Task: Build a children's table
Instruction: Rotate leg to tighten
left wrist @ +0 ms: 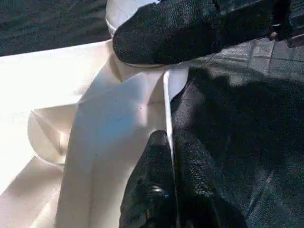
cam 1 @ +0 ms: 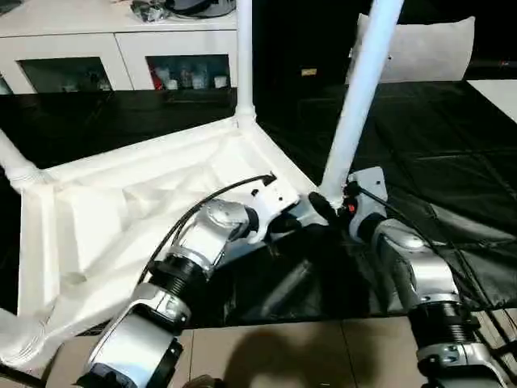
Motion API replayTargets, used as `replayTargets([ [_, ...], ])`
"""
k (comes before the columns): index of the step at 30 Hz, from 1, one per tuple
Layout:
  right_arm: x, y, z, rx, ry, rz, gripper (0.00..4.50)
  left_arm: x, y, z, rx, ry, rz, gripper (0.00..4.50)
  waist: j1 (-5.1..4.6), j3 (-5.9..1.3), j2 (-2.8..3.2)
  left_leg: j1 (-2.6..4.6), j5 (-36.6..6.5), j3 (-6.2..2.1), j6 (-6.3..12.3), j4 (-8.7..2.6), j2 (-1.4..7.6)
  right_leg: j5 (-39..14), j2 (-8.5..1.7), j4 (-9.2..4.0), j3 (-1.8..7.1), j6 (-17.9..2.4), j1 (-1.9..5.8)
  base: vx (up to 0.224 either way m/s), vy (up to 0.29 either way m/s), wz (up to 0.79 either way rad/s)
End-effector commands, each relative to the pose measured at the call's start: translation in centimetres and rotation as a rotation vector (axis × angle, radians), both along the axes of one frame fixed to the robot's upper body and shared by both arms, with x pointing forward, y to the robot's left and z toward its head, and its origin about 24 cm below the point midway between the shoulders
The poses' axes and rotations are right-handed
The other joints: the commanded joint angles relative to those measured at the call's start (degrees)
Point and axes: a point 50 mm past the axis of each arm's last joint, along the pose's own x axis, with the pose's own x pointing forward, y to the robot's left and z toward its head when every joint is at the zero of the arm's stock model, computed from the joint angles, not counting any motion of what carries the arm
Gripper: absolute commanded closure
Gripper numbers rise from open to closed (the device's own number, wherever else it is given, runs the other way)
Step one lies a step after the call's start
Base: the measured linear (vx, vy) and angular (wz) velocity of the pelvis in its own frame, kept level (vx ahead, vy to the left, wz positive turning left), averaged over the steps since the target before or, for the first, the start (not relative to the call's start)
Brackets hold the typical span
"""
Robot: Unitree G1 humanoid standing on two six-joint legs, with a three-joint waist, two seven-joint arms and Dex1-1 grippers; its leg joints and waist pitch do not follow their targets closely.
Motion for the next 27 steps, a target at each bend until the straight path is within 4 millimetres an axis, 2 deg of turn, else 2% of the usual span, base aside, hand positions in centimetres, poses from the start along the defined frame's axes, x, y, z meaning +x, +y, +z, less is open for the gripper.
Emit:
replayTargets([
  [1,-1.1,1.4,-0.9,0.045,0.037,0.127,0.63,0.6,0.0,1.8,0.005,-0.098,-0.037,4.5,0.26,-3.39,-0.37,1.27,-14.8,-1.76,1.28,-4.24,3.15,-10.5,-4.05,-5.02,2.0,-12.1,1.67,0.0,0.0,0.0],
  [3,-1.2,1.0,-0.6,0.033,0.016,0.154,0.32,0.6,0.3,1.8,0.013,-0.101,-0.057,4.5,0.23,-3.48,-0.33,1.24,-14.5,-1.8,1.27,-4.24,3.23,-9.1,-4.04,-4.81,2.0,-12.4,1.71,0.0,0.0,0.0],
  [4,-1.3,0.5,-0.3,0.019,-0.007,0.179,0.32,0.6,0.8,1.8,0.022,-0.103,-0.079,4.5,0.24,-3.49,-0.23,1.25,-14.4,-1.85,1.29,-4.24,3.25,-8.8,-4.07,-4.81,1.96,-12.5,1.72,0.0,0.0,0.0],
  [5,-1.3,0.1,-0.1,0.01,-0.021,0.196,0.24,0.6,1.1,1.8,0.028,-0.105,-0.094,4.5,0.27,-3.54,-0.42,1.14,-14.3,-1.73,1.63,-4.05,3.14,-8.0,-4.09,-4.77,1.96,-12.7,1.87,0.0,0.0,0.0],
  [7,-1.4,-0.5,0.2,-0.001,-0.036,0.216,0.08,0.6,1.5,1.7,0.034,-0.099,-0.117,4.5,0.36,-3.55,-0.29,1.08,-12.6,-1.65,2.51,-3.92,3.2,-5.7,-4.09,-4.52,1.96,-13.4,1.89,0.0,0.0,0.0],
  [9,-2.3,-1.5,1.1,-0.033,-0.062,0.369,0.03,0.3,2.8,1.5,0.061,-0.079,-0.196,4.5,0.59,-3.61,-0.38,1.09,-12.6,-1.66,3.03,-3.79,3.25,-5.7,-4.1,-4.47,1.89,-13.5,2.13,0.0,0.0,0.0],
  [13,-3.1,-2.1,1.7,-0.077,-0.054,0.528,0.03,-0.5,3.8,1.3,0.088,-0.065,-0.337,4.5,0.91,-3.72,-0.21,1.05,-10.1,-1.51,4.61,-3.51,3.47,-1.3,-4.12,-3.8,1.8,-14.8,2.03,0.0,0.0,0.0],
  [16,-3.1,-2.3,1.9,-0.128,-0.067,0.589,0.03,-1.1,4.3,1.3,0.099,-0.048,-0.428,4.5,1.51,-3.84,-0.2,1.17,-9.4,-1.4,4.88,-3.3,3.6,-1.2,-4.27,-3.65,1.72,-15.6,1.83,0.0,0.0,0.0],
  [17,-3.1,-2.3,2.0,-0.148,-0.079,0.609,0.03,-1.3,4.5,1.3,0.106,-0.039,-0.453,4.5,1.79,-3.83,-0.42,1.28,-9.2,-1.25,4.86,-3.24,3.67,-1.1,-4.22,-3.63,1.77,-15.6,1.74,0.0,0.0,0.0],
  [19,-3.1,-2.2,2.1,-0.153,-0.087,0.651,0.03,-1.5,4.7,1.2,0.12,-0.025,-0.5,4.5,2.37,-3.78,-0.24,1.41,-9.7,-1.2,4.49,-3.29,3.72,-2.0,-4.26,-3.52,1.74,-15.7,1.55,0.0,0.0,0.0],
  [21,-3.1,-2.2,2.2,-0.142,-0.085,0.685,0.03,-1.7,4.9,1.2,0.137,-0.022,-0.54,4.5,2.52,-3.71,-0.21,1.39,-10.8,-1.24,4.2,-3.41,3.78,-3.4,-4.27,-3.62,1.72,-15.4,1.56,0.0,0.0,0.0],
  [22,-3.1,-2.1,2.3,-0.143,-0.085,0.72,0.03,-1.8,5.1,1.2,0.152,-0.017,-0.569,4.5,2.63,-3.73,-0.83,1.39,-10.8,-1.21,4.07,-3.35,3.74,-4.0,-4.39,-3.51,1.77,-15.4,1.66,0.0,0.0,0.0],
  [24,-3.1,-2.0,2.1,-0.154,-0.082,0.774,0.03,-1.7,5.2,1.3,0.168,-0.015,-0.595,4.5,2.77,-3.65,-0.58,1.39,-11.2,-1.2,3.8,-3.43,3.84,-5.3,-4.45,-3.69,1.77,-15.1,1.51,0.0,0.0,0.0],
  [25,-3.1,-1.9,2.1,-0.161,-0.083,0.797,0.03,-1.7,5.2,1.4,0.168,-0.013,-0.6,4.5,2.77,-3.66,-1.04,1.41,-11.4,-1.12,3.66,-3.42,3.81,-5.5,-4.38,-3.71,1.75,-15.0,1.52,0.0,0.0,0.0],
  [27,-3.2,-1.7,1.8,-0.171,-0.07,0.831,0.19,-1.7,5.2,1.5,0.167,-0.013,-0.604,4.5,2.91,-3.7,-0.82,1.35,-10.8,-1.13,3.72,-3.37,3.8,-5.3,-4.44,-3.54,1.77,-15.0,1.52,0.0,0.0,0.0],
])
